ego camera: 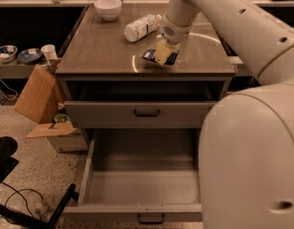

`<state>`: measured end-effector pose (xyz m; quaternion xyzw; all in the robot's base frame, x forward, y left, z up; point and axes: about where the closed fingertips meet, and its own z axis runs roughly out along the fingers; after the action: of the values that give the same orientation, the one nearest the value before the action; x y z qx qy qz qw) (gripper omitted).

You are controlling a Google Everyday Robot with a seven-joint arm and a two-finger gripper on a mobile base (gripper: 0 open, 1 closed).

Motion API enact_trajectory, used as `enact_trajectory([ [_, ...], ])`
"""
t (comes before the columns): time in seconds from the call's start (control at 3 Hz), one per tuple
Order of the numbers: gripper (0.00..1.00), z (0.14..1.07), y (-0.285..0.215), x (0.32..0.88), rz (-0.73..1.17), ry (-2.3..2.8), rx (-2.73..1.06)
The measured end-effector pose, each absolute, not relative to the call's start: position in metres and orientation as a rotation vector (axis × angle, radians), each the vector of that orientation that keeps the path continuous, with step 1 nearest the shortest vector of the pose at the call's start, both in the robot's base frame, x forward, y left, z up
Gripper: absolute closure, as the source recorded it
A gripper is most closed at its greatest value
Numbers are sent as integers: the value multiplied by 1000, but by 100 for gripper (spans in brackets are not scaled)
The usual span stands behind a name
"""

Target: Place rxbar blueberry into middle drawer

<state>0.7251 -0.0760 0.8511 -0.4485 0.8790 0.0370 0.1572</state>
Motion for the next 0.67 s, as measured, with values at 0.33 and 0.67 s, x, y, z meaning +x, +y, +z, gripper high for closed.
enact_trajectory([
  [0.33,100,896,-96,682,70,2486,-1266],
  [0.67,100,917,-136,618,19,2469,-1207],
])
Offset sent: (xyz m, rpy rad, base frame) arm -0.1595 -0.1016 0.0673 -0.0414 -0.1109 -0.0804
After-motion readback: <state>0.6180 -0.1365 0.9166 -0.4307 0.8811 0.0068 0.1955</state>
